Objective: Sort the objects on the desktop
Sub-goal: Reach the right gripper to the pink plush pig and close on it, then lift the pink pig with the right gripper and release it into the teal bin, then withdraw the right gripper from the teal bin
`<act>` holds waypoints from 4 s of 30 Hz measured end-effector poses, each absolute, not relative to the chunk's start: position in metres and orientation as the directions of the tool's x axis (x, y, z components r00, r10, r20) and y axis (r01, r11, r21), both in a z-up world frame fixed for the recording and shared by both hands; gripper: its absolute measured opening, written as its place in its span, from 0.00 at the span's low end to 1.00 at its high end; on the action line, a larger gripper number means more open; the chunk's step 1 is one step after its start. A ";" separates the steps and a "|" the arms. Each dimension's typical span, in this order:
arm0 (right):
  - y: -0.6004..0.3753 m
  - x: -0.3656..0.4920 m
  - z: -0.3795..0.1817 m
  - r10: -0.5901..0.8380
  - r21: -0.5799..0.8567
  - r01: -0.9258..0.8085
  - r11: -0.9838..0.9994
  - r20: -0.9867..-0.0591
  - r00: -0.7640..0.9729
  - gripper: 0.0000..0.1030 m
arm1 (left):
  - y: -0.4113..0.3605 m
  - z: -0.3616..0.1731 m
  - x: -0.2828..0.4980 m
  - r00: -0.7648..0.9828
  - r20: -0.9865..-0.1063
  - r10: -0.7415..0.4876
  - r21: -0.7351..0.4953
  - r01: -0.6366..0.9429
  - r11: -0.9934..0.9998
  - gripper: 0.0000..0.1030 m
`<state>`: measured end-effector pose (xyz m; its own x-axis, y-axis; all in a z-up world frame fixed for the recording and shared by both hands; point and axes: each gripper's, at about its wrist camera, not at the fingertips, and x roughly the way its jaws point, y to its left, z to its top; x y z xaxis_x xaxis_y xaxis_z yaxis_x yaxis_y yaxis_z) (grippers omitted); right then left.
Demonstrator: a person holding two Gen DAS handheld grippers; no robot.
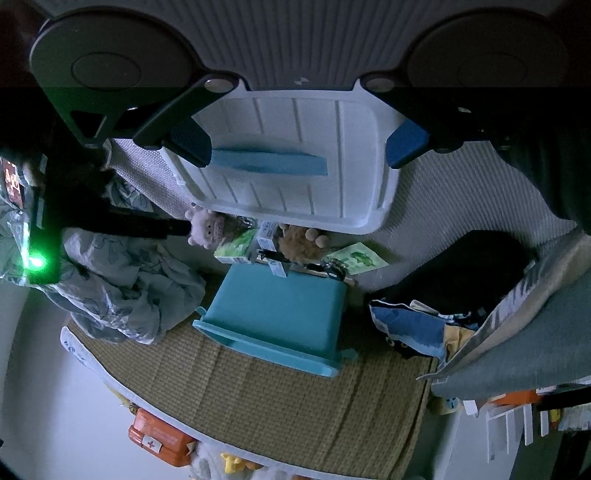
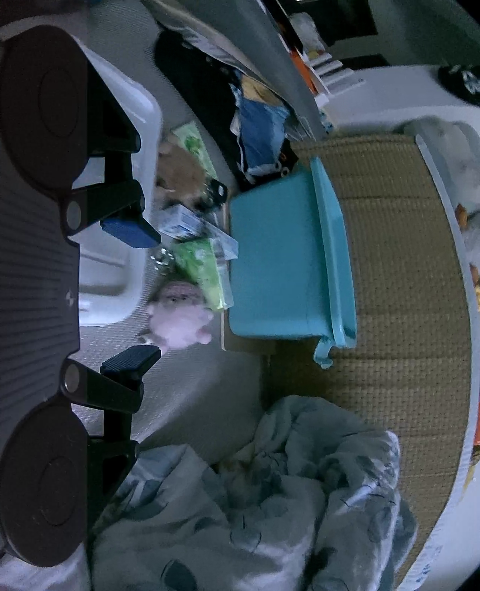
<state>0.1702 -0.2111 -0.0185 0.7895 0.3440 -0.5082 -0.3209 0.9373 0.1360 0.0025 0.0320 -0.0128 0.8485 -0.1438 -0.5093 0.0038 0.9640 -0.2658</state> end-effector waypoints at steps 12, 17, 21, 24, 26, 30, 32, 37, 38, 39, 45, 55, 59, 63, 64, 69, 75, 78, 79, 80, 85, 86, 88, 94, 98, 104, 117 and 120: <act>-0.194 0.232 -0.030 0.330 0.135 -0.307 0.942 -0.535 0.778 0.61 | 0.034 -0.016 0.006 0.839 -0.520 -0.159 -0.290 0.002 0.957 1.00; -0.187 0.249 -0.039 0.287 0.106 -0.278 0.955 -0.571 0.769 0.61 | 0.035 -0.016 0.007 0.837 -0.523 -0.163 -0.297 0.000 0.955 1.00; -0.187 0.260 -0.046 0.257 0.115 -0.236 0.965 -0.601 0.756 0.61 | 0.036 -0.017 0.008 0.835 -0.524 -0.166 -0.302 -0.001 0.953 1.00; -0.186 0.267 -0.050 0.250 0.128 -0.219 0.967 -0.618 0.745 0.60 | 0.036 -0.017 0.008 0.835 -0.524 -0.166 -0.304 -0.001 0.953 1.00; -0.185 0.270 -0.051 0.254 0.135 -0.218 0.966 -0.627 0.736 0.57 | 0.036 -0.017 0.008 0.835 -0.524 -0.166 -0.306 -0.003 0.952 1.00; -0.186 0.268 -0.049 0.265 0.141 -0.228 0.963 -0.624 0.735 0.51 | 0.036 -0.017 0.007 0.837 -0.522 -0.166 -0.308 -0.004 0.951 1.00; -0.188 0.264 -0.045 0.273 0.139 -0.239 0.961 -0.615 0.740 0.51 | 0.036 -0.017 0.008 0.837 -0.522 -0.166 -0.310 -0.005 0.951 1.00; -0.191 0.251 -0.028 0.280 0.106 -0.270 0.957 -0.578 0.766 0.51 | 0.038 -0.017 0.008 0.838 -0.519 -0.168 -0.315 -0.005 0.949 1.00; -0.192 0.248 -0.024 0.282 0.106 -0.271 0.957 -0.571 0.771 0.51 | 0.038 -0.017 0.007 0.838 -0.518 -0.168 -0.316 -0.005 0.949 1.00; -0.193 0.246 -0.020 0.285 0.108 -0.272 0.956 -0.561 0.777 0.51 | 0.038 -0.017 0.007 0.839 -0.518 -0.168 -0.317 -0.005 0.949 1.00; -0.197 0.238 0.014 0.312 0.126 -0.288 0.949 -0.488 0.815 0.51 | 0.038 -0.017 0.008 0.840 -0.516 -0.169 -0.320 -0.006 0.947 1.00; -0.186 0.267 0.080 0.357 0.170 -0.316 0.933 -0.342 0.869 0.51 | 0.039 -0.018 0.008 0.841 -0.514 -0.170 -0.324 -0.007 0.946 1.00; -0.173 0.294 0.102 0.349 0.141 -0.321 0.937 -0.315 0.882 0.51 | 0.040 -0.018 0.007 0.842 -0.512 -0.170 -0.329 -0.009 0.944 1.00; -0.159 0.321 0.118 0.336 0.121 -0.313 0.942 -0.311 0.889 0.51 | 0.041 -0.018 0.008 0.841 -0.512 -0.172 -0.333 -0.010 0.943 1.00; -0.156 0.327 0.120 0.330 0.119 -0.308 0.944 -0.315 0.890 0.51 | 0.041 -0.018 0.008 0.841 -0.512 -0.173 -0.334 -0.010 0.942 1.00; -0.145 0.348 0.126 0.309 0.124 -0.283 0.951 -0.342 0.887 0.51 | 0.042 -0.019 0.009 0.840 -0.513 -0.176 -0.340 -0.011 0.940 1.00; -0.134 0.362 0.119 0.308 0.131 -0.278 0.951 -0.369 0.877 0.51 | 0.042 -0.020 0.009 0.839 -0.515 -0.178 -0.345 -0.013 0.938 1.00; -0.129 0.367 0.113 0.302 0.125 -0.275 0.953 -0.387 0.871 0.51 | 0.043 -0.020 0.010 0.838 -0.516 -0.180 -0.348 -0.013 0.937 1.00; -0.127 0.369 0.110 0.300 0.123 -0.273 0.954 -0.392 0.870 0.51 | 0.043 -0.020 0.010 0.838 -0.516 -0.180 -0.349 -0.013 0.937 1.00; -0.127 0.371 0.108 0.298 0.123 -0.271 0.955 -0.395 0.869 0.51 | 0.043 -0.020 0.010 0.837 -0.516 -0.181 -0.350 -0.013 0.937 1.00; -0.123 0.378 0.096 0.278 0.111 -0.256 0.960 -0.427 0.861 0.51 | 0.044 -0.020 0.010 0.836 -0.517 -0.184 -0.354 -0.013 0.935 1.00; -0.123 0.378 0.094 0.274 0.104 -0.254 0.962 -0.430 0.860 0.51 | 0.044 -0.020 0.010 0.836 -0.517 -0.184 -0.355 -0.014 0.935 1.00; -0.122 0.378 0.091 0.268 0.095 -0.253 0.963 -0.434 0.860 0.51 | 0.044 -0.020 0.010 0.835 -0.518 -0.185 -0.355 -0.014 0.935 1.00; -0.117 0.380 0.083 0.254 0.065 -0.253 0.965 -0.453 0.854 0.51 | 0.045 -0.021 0.011 0.833 -0.521 -0.186 -0.358 -0.015 0.934 1.00; -0.115 0.382 0.080 0.246 0.058 -0.248 0.967 -0.465 0.850 0.51 | 0.044 -0.021 0.011 0.832 -0.523 -0.186 -0.358 -0.016 0.934 1.00; -0.111 0.384 0.078 0.233 0.043 -0.242 0.969 -0.477 0.848 0.52 | 0.044 -0.021 0.012 0.831 -0.525 -0.185 -0.358 -0.018 0.934 1.00; -0.111 0.372 0.088 0.181 0.007 -0.202 0.979 -0.473 0.862 0.54 | 0.043 -0.021 0.013 0.828 -0.531 -0.182 -0.353 -0.021 0.935 1.00; -0.115 0.358 0.105 0.162 -0.003 -0.184 0.983 -0.455 0.875 0.54 | 0.043 -0.022 0.013 0.827 -0.532 -0.181 -0.352 -0.022 0.936 1.00</act>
<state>0.3576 -0.1154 0.1052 0.8755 0.1624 -0.4551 -0.1840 0.9829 -0.0033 0.0132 0.0432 -0.0218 0.8270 -0.1809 -0.5324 -0.0217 0.9359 -0.3516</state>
